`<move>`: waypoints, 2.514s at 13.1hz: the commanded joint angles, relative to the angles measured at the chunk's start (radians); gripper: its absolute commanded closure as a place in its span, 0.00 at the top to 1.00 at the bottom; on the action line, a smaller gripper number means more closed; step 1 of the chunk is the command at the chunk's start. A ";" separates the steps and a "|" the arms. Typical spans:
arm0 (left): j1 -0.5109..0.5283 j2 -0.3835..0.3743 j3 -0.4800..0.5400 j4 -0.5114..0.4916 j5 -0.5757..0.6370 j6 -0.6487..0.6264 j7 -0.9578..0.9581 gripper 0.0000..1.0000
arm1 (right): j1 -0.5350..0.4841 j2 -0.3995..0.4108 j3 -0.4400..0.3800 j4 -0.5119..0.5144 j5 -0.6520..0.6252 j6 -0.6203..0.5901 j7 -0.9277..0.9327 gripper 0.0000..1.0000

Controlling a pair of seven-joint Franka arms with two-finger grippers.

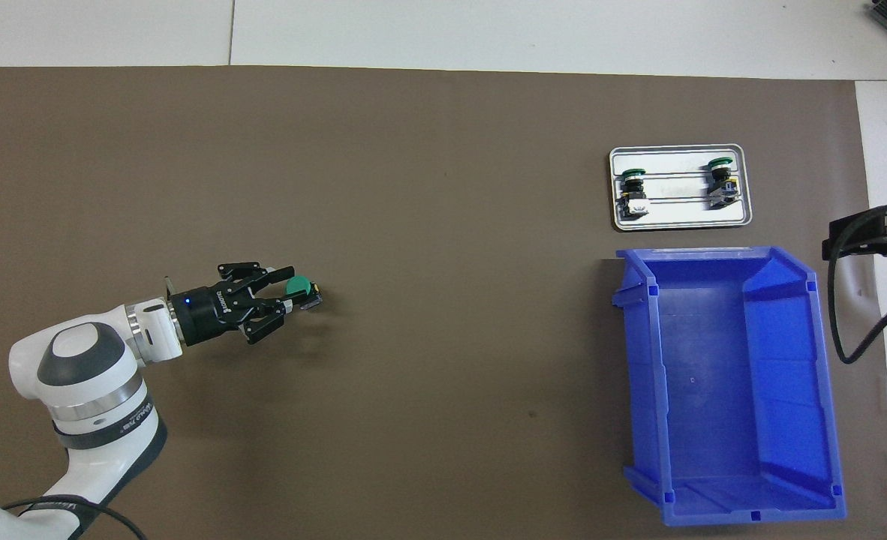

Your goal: Place and press button with both arms

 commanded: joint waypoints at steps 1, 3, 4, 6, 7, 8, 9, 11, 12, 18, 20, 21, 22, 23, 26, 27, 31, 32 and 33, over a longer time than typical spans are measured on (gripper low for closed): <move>-0.003 -0.105 -0.004 -0.024 0.069 0.045 -0.145 0.52 | -0.013 -0.022 0.003 -0.026 0.020 0.015 -0.026 1.00; -0.001 -0.128 -0.002 -0.010 0.153 0.057 -0.231 0.52 | -0.011 -0.022 0.003 -0.025 0.019 0.015 -0.024 1.00; 0.000 -0.136 -0.004 0.008 0.216 0.057 -0.306 0.52 | -0.011 -0.022 0.003 -0.025 0.020 0.015 -0.024 1.00; 0.000 -0.136 -0.004 0.059 0.351 0.054 -0.430 0.52 | -0.007 -0.022 0.003 -0.025 0.020 0.017 -0.021 1.00; 0.003 -0.132 -0.004 0.086 0.437 0.048 -0.475 0.52 | -0.005 -0.022 0.003 -0.025 0.020 0.017 -0.021 1.00; 0.008 -0.124 -0.004 0.115 0.536 0.042 -0.530 0.52 | -0.005 -0.022 0.003 -0.025 0.019 0.021 -0.024 1.00; 0.003 -0.118 -0.005 0.148 0.621 0.039 -0.597 0.52 | -0.005 -0.022 0.003 -0.025 0.019 0.021 -0.026 1.00; -0.007 -0.093 -0.005 0.215 0.759 0.034 -0.745 0.52 | -0.007 -0.022 0.003 -0.025 0.020 0.023 -0.026 1.00; -0.009 -0.089 -0.007 0.240 0.796 0.028 -0.809 0.52 | -0.007 -0.024 0.003 -0.025 0.020 0.021 -0.027 1.00; -0.111 -0.058 -0.010 0.326 1.126 0.042 -1.153 0.21 | -0.008 -0.028 0.003 -0.029 0.020 0.018 -0.024 1.00; -0.150 -0.058 -0.010 0.327 1.232 0.045 -1.220 0.00 | -0.008 -0.033 0.003 -0.040 0.020 0.020 -0.024 1.00; -0.167 -0.055 -0.012 0.326 1.301 0.056 -1.239 0.00 | -0.008 -0.033 0.003 -0.038 0.020 0.018 -0.023 1.00; -0.181 -0.052 -0.012 0.323 1.329 0.060 -1.268 0.00 | -0.007 -0.033 0.003 -0.038 0.019 0.018 -0.024 1.00; -0.210 -0.053 -0.010 0.312 1.338 0.060 -1.287 0.00 | -0.011 -0.033 0.003 -0.040 0.020 0.015 -0.024 1.00; -0.237 -0.053 -0.010 0.280 1.349 0.077 -1.291 0.00 | -0.013 -0.034 0.003 -0.040 0.020 0.014 -0.020 1.00; -0.240 -0.053 -0.012 0.272 1.399 0.082 -1.293 0.00 | -0.013 -0.034 0.003 -0.040 0.020 0.012 -0.023 1.00; -0.267 -0.044 -0.012 0.219 1.435 0.146 -1.305 0.00 | -0.010 -0.034 0.003 -0.038 0.020 0.014 -0.024 1.00; -0.283 -0.043 -0.012 0.215 1.435 0.149 -1.307 0.00 | -0.011 -0.034 0.003 -0.038 0.020 0.014 -0.024 1.00; -0.285 -0.032 -0.012 0.215 1.436 0.152 -1.307 0.00 | -0.011 -0.034 0.003 -0.040 0.020 0.015 -0.024 1.00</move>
